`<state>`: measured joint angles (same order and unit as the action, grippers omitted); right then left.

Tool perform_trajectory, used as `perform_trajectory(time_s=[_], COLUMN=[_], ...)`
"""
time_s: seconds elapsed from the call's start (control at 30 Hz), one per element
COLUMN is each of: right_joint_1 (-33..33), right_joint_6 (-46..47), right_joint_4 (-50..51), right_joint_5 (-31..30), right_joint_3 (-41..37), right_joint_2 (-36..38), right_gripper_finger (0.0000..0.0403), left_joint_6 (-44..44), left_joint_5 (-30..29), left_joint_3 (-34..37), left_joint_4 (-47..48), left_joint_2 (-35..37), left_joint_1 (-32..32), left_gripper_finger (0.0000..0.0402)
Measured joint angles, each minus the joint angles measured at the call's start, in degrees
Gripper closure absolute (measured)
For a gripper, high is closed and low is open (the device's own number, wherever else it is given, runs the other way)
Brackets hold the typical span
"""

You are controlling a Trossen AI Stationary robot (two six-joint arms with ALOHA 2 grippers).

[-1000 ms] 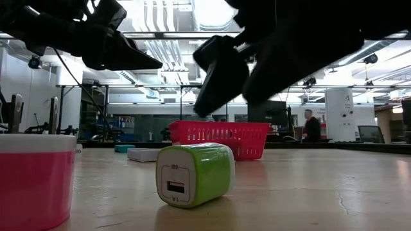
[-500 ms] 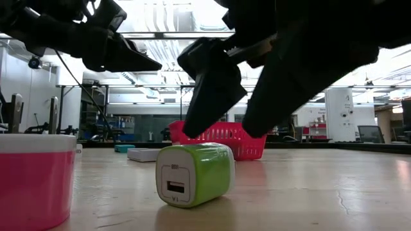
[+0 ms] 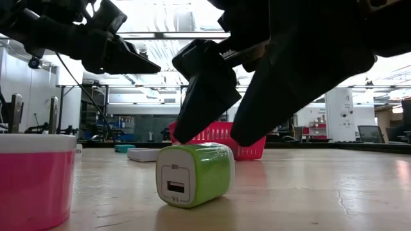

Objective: Pick & Place Office items
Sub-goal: Put the green and white charger adapter into the red bin

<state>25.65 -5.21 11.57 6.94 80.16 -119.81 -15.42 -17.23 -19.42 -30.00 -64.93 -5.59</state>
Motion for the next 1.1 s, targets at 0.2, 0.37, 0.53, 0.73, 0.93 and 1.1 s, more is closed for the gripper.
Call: perform_trajectory(time_s=[0.2, 0.37, 0.53, 0.73, 0.93, 1.1], right_joint_1=[0.0, 0.0, 0.0, 0.0, 0.0, 0.0], right_joint_6=[-0.4, -0.4, -0.4, 0.1, 0.1, 0.1], right_joint_4=[-0.6, -0.8, -0.8, -1.3, -1.6, -1.2], right_joint_5=[0.0, 0.3, 0.6, 1.8, 2.0, 2.0], right_joint_3=[0.0, -0.1, -0.1, 0.1, 1.2, 1.0], right_joint_2=[0.0, 0.0, 0.0, -2.5, -3.0, -3.1], right_gripper_finger=[0.0130, 0.0137, 0.0146, 0.0147, 0.0147, 0.0159], left_joint_6=[0.0, 0.0, 0.0, 0.1, 0.2, 0.2], left_joint_5=[-0.2, -0.2, -0.2, -0.2, -0.4, -0.4], left_joint_3=[0.0, 0.0, 0.0, 0.0, 0.0, 0.0], left_joint_4=[0.0, 0.0, 0.0, 0.0, -0.2, -0.1], left_joint_2=[0.0, 0.0, 0.0, 0.0, 0.0, 0.0], left_joint_1=[0.2, 0.2, 0.2, 0.3, 0.3, 0.3], left_gripper_finger=[0.0174, 0.0174, 0.0174, 0.0174, 0.0174, 0.0174])
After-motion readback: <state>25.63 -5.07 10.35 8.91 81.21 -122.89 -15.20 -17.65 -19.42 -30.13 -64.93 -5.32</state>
